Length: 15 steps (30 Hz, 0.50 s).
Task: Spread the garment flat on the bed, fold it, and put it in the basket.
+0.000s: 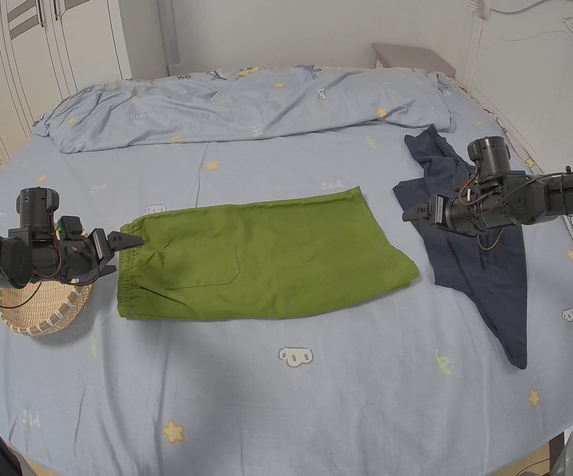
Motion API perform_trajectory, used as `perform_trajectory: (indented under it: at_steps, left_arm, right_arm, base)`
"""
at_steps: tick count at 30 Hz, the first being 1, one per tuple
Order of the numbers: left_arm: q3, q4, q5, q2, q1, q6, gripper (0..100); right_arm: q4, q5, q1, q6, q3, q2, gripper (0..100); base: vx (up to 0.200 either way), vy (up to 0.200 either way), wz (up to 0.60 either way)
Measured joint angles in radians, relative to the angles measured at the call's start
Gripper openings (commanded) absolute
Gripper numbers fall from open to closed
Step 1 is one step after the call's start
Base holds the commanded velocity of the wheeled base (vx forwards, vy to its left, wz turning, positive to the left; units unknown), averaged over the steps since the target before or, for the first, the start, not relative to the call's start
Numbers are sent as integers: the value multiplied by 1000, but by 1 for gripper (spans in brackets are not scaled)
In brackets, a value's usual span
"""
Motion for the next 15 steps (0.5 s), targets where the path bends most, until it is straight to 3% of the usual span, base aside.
perform_trajectory:
  at_steps: [5,15]
  left_arm:
    - [37,-1,4,26,-2,73,100]
    - [11,-46,13,128,1,87,100]
  right_arm:
    - [7,12,-37,0,60,-28,100]
    - [8,91,-82,-2,113,-61,100]
  base:
    - [0,0,0]
    - [0,0,0]
